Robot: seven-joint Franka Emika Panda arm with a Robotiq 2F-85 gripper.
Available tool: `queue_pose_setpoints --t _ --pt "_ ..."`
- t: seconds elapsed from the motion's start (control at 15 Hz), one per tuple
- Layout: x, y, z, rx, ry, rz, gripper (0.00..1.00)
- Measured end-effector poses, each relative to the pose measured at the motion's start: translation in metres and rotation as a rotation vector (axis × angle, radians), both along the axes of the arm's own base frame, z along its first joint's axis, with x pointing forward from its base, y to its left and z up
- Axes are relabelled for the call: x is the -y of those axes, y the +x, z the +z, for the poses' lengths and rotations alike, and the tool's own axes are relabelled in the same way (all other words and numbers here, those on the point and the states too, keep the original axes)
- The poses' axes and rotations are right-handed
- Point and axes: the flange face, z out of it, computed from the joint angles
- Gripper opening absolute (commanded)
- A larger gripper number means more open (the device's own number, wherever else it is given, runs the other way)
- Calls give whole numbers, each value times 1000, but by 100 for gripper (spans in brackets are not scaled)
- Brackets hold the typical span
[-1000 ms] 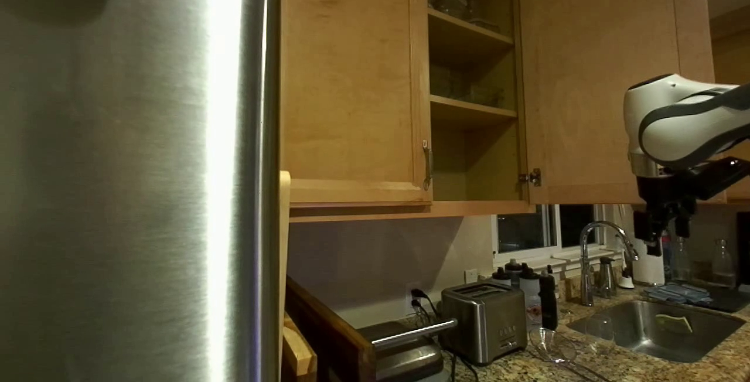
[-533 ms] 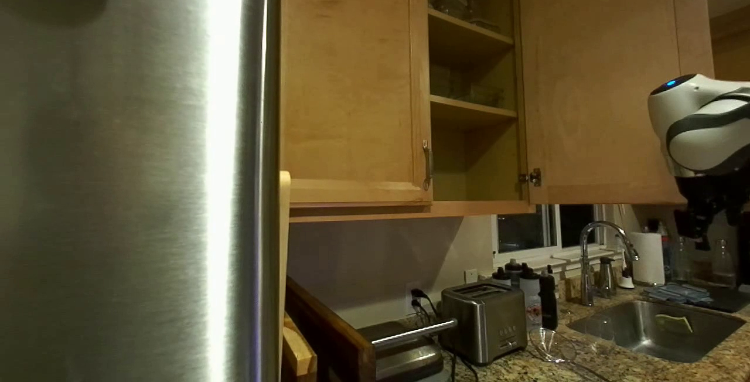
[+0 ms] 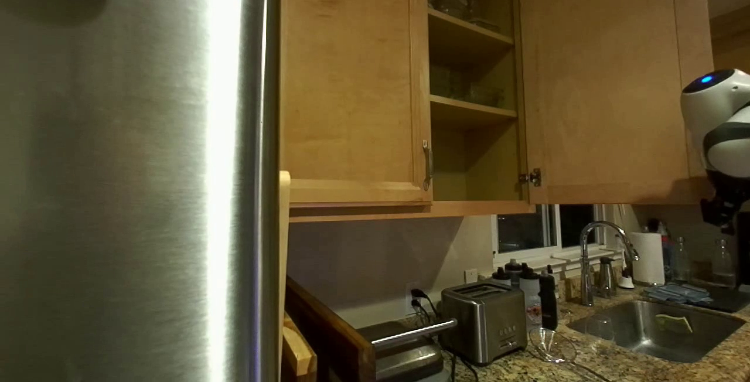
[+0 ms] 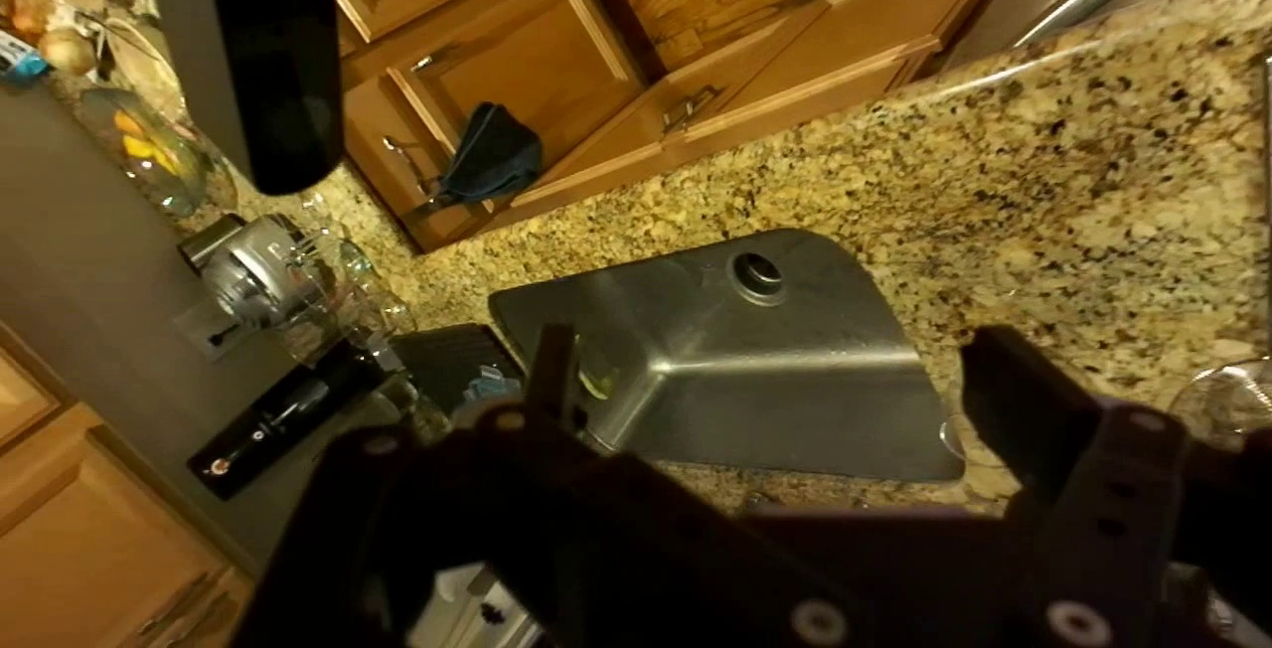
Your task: Remove the wooden tongs from the cabinet on top of the toaster, put them on the fridge and close the cabinet
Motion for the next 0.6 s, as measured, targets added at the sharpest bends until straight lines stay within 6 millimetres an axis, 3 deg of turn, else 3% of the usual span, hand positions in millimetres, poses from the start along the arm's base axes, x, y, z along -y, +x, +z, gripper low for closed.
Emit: queue_pose_setpoints --t 0.6 --pt "22 -9 14 180 -149 91 100"
